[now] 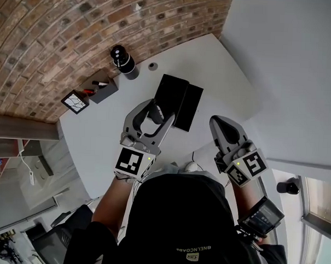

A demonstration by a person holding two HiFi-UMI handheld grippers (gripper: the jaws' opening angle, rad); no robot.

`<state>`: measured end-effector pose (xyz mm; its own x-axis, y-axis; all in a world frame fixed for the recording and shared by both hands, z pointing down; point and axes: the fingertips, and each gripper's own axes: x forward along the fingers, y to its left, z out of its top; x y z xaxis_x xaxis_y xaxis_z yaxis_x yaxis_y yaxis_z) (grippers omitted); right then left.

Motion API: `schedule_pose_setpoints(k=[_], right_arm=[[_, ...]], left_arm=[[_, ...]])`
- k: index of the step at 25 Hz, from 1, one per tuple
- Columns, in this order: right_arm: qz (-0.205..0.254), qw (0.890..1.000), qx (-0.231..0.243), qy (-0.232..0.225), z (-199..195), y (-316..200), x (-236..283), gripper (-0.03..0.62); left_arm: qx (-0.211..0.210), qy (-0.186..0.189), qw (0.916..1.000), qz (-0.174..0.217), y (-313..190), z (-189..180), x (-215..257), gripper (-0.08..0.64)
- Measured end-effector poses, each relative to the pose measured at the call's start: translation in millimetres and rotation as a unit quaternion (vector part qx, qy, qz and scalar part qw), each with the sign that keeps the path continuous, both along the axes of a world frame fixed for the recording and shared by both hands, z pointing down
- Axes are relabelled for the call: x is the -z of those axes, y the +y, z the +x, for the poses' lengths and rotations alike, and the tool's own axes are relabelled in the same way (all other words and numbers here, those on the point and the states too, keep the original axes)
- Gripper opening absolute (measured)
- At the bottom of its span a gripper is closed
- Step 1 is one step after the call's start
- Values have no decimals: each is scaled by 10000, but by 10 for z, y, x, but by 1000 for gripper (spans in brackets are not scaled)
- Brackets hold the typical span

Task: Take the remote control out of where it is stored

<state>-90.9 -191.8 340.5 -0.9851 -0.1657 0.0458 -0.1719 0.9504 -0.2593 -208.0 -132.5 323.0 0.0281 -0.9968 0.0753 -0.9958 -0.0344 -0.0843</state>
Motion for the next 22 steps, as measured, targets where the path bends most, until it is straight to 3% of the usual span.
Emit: schedule_pose_setpoints(k=[3,16,22], right_arm=[[-37,9995,199,-225,-150,83,127,6],[321,9976,616,-43,-512,300,191,6],[541,9959,721,-19,-573,417,226,5]], left_arm=[[116,52,9999,58,113,-36,65,253],[467,140,9970,599,528,-235,263,252],[536,215,9964,619,633,-289,222,250]])
